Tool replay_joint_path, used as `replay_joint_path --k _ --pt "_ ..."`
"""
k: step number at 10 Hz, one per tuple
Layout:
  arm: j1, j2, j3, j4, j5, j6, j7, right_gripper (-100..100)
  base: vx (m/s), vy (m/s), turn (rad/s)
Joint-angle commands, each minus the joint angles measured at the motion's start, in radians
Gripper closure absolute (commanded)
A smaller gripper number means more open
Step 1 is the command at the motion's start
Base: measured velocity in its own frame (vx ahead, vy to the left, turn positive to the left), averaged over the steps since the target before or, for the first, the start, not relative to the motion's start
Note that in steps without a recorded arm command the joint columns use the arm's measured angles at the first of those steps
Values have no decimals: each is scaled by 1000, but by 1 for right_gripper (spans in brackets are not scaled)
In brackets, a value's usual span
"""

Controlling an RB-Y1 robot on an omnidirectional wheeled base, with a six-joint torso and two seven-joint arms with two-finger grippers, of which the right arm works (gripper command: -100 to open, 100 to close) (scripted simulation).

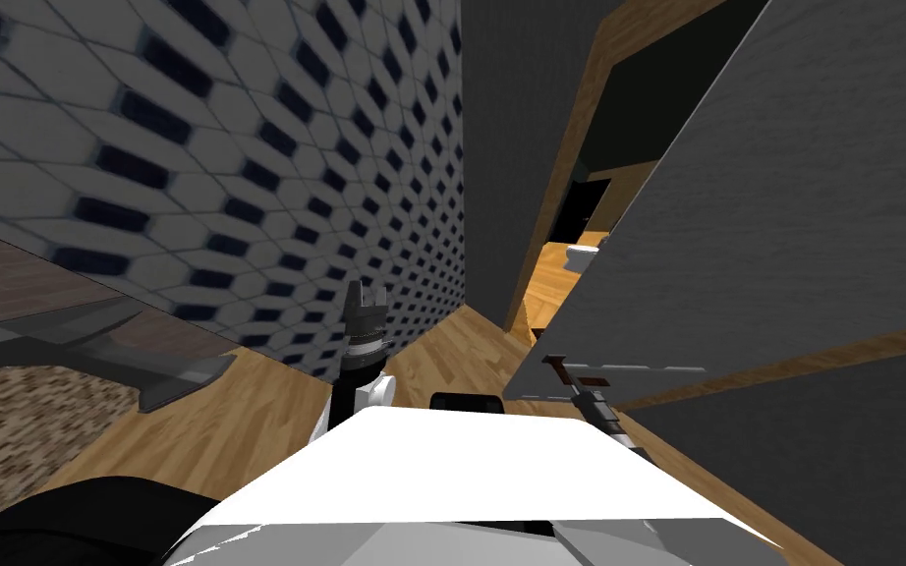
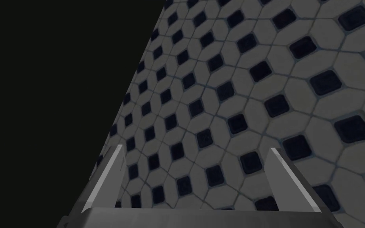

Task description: Pull the door open

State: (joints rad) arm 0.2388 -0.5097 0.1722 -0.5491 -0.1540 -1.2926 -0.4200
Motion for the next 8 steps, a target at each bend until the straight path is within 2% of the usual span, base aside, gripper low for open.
replay_joint_path --k 1,8 --pt "0 -1 3 10 1 -11 -3 100 -207 -65 124" --pt "-14 -11 13 59 2 -54 -15 100 -203 -60 144"
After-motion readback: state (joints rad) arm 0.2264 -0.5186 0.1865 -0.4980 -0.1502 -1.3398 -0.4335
